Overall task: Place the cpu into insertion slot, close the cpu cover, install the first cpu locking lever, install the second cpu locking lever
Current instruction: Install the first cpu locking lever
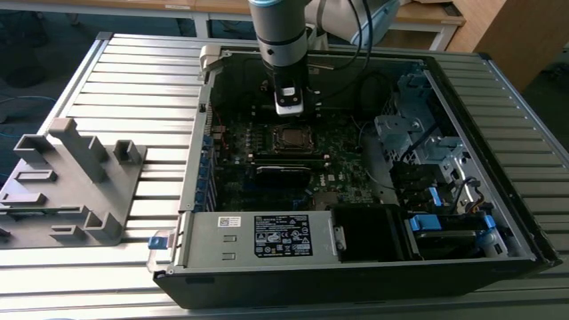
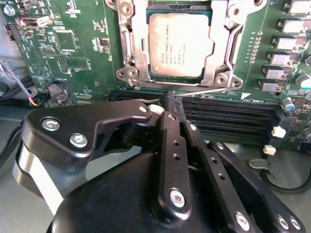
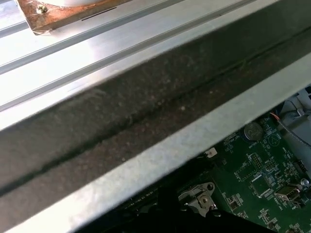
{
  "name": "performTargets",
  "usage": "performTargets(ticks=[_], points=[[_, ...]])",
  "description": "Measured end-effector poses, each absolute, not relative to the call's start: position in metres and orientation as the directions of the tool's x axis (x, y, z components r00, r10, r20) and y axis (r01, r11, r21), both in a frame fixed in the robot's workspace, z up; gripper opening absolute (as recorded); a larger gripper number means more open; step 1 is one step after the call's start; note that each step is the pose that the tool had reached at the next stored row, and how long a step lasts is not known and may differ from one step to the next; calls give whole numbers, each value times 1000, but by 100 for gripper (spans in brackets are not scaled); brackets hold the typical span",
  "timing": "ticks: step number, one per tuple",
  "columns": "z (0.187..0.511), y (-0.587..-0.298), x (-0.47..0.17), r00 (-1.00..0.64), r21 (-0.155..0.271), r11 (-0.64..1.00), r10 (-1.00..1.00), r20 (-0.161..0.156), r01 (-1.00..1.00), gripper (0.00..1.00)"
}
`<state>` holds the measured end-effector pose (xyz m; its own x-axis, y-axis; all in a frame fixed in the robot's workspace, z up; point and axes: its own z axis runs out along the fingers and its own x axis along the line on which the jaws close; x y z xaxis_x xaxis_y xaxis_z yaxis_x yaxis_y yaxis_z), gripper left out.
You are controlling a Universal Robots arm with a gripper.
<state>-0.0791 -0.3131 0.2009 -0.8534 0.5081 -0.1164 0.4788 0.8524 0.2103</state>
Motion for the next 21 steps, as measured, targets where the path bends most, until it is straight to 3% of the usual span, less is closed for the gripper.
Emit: performTargets(ticks=[21], points=[[200, -309, -69, -854, 207, 853, 507, -118, 479, 11]])
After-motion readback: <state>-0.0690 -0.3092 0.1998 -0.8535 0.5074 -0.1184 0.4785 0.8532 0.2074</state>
